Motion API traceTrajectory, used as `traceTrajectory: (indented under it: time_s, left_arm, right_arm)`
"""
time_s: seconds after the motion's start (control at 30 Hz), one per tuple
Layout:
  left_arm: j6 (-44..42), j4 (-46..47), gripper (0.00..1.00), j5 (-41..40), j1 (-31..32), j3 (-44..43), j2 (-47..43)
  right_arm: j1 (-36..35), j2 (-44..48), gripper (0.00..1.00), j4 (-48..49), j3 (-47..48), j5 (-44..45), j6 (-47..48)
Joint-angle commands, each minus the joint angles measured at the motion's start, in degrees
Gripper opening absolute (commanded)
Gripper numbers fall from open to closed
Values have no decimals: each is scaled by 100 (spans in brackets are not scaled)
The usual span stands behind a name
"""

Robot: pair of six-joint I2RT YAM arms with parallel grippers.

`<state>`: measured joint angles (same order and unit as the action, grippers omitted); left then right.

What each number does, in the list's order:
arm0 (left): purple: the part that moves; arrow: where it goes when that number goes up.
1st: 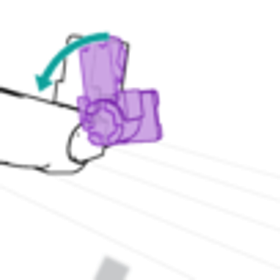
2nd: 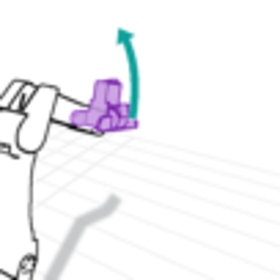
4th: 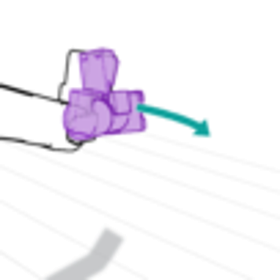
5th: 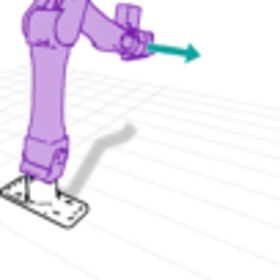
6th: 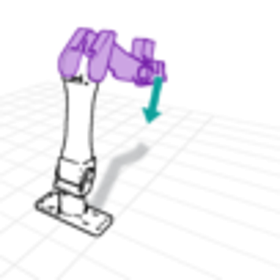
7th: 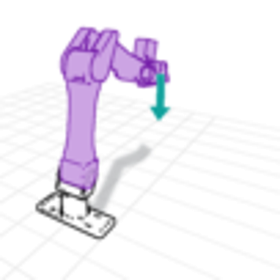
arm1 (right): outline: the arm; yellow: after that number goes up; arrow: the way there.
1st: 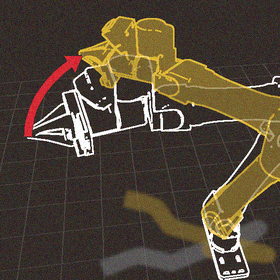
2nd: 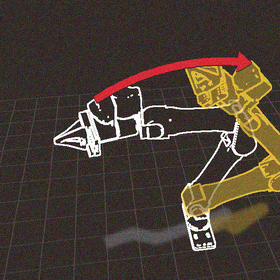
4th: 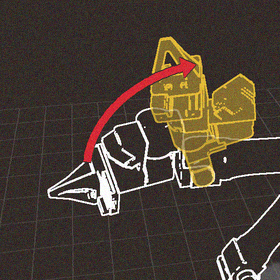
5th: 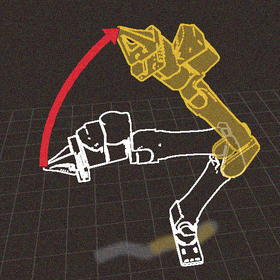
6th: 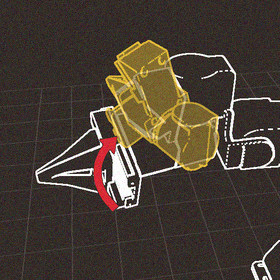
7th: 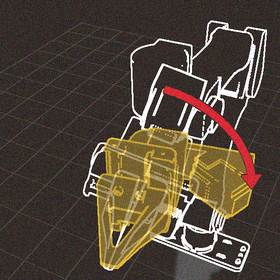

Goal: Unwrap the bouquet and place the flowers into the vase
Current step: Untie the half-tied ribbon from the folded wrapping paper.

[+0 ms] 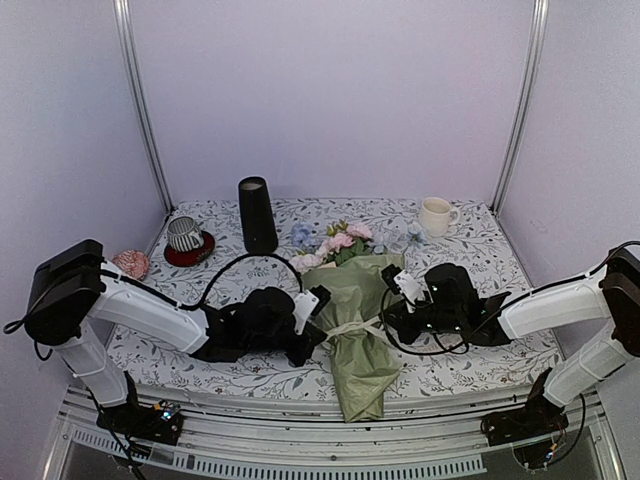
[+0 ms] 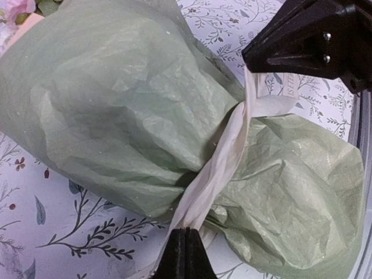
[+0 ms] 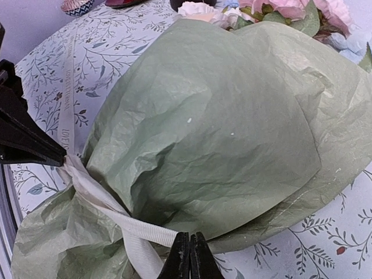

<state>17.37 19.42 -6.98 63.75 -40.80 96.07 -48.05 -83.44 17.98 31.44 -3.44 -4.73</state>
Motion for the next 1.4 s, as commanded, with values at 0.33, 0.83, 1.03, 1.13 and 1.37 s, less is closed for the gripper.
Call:
traceTrajectory:
  time_s: [0.33,0.83,1.03,1.13,1.37]
  left_arm:
    - [-62,-188,16,-273,39,48,-183]
    - [-803,-796,43,196,37,-913,-42]
    - [-931,-1118,41,236,-14,-1375,322]
    - [-945,-1163,40,349,-57,-1474,437]
    - [-840,-1189,35,557,-207,-1577,554]
  right_arm:
    - [-9,151,11,-137,-2,647,-128]
    - [-8,269,26,392,-70,-1518,412]
    - [-14,186,26,371,-13,-1852,595]
    - [-16,87,26,311,35,-1897,646]
    - [-14,-296,26,116,329,-1730,647]
